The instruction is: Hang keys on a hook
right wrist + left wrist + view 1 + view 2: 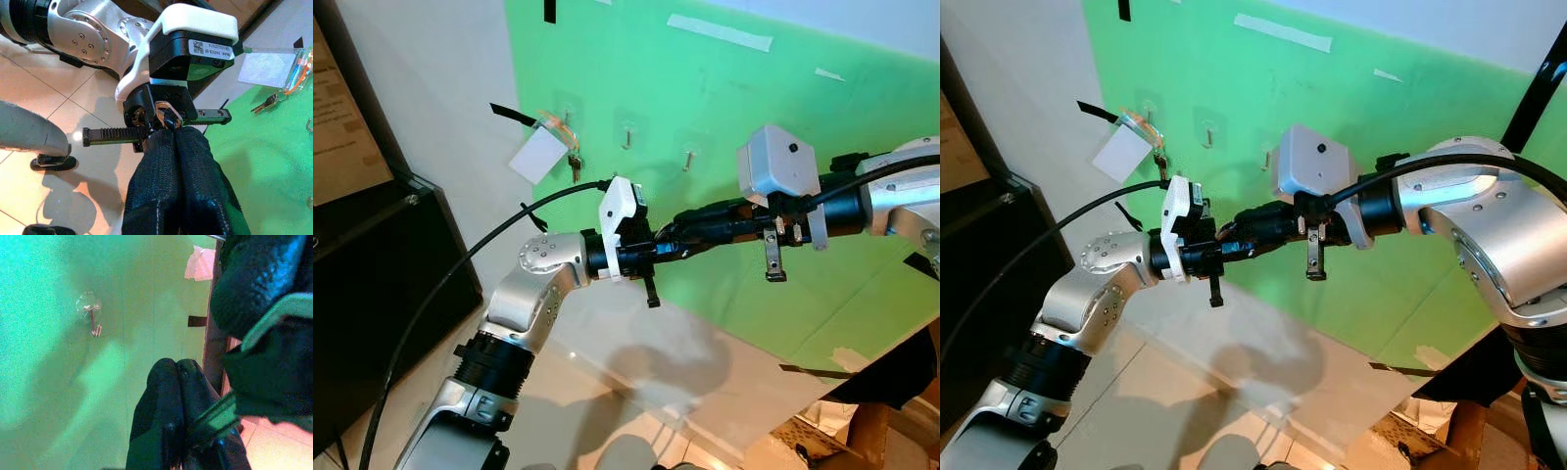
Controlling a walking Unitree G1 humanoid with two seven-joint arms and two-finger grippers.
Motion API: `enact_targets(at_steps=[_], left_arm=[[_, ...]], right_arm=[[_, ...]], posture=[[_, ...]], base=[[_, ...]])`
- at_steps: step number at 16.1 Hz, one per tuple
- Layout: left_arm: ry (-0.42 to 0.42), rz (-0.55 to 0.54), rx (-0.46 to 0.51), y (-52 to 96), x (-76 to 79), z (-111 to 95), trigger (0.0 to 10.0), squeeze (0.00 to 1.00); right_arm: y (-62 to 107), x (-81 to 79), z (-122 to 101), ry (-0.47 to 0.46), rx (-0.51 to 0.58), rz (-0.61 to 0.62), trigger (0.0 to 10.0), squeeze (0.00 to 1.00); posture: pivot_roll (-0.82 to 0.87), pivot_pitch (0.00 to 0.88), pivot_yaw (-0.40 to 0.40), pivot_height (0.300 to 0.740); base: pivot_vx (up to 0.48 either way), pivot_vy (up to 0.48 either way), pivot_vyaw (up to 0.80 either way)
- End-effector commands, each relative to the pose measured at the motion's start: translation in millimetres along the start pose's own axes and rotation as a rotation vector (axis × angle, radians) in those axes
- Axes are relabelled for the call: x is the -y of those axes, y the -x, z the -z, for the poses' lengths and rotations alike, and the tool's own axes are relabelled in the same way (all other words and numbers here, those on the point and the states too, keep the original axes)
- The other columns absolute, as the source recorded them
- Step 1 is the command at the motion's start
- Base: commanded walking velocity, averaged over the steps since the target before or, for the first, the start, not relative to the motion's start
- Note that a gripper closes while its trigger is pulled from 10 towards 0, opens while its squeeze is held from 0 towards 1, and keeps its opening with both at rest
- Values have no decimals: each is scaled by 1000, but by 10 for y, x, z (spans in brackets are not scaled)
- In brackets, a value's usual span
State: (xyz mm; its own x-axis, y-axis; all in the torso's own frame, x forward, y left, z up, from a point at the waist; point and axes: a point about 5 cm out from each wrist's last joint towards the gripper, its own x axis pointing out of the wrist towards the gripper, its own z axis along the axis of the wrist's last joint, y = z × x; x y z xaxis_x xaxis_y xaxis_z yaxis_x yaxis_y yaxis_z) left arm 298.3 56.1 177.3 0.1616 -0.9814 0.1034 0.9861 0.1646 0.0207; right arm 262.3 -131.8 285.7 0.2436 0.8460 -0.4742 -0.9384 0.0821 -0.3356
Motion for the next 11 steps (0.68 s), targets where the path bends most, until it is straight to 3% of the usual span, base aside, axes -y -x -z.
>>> enact_targets(at_steps=[1, 11], left_arm=[[-9, 0, 11, 17, -7, -57, 0, 0], [14, 28, -36, 158, 33, -51, 0, 0]], right_arm=[[17, 23, 29, -4, -19, 21, 10000, 0], [56, 92, 244, -43, -102, 68, 10000, 0]], posture=[[-67, 0, -37, 740], [-66, 0, -35, 740]], base=[[0, 0, 0], [0, 0, 0]])
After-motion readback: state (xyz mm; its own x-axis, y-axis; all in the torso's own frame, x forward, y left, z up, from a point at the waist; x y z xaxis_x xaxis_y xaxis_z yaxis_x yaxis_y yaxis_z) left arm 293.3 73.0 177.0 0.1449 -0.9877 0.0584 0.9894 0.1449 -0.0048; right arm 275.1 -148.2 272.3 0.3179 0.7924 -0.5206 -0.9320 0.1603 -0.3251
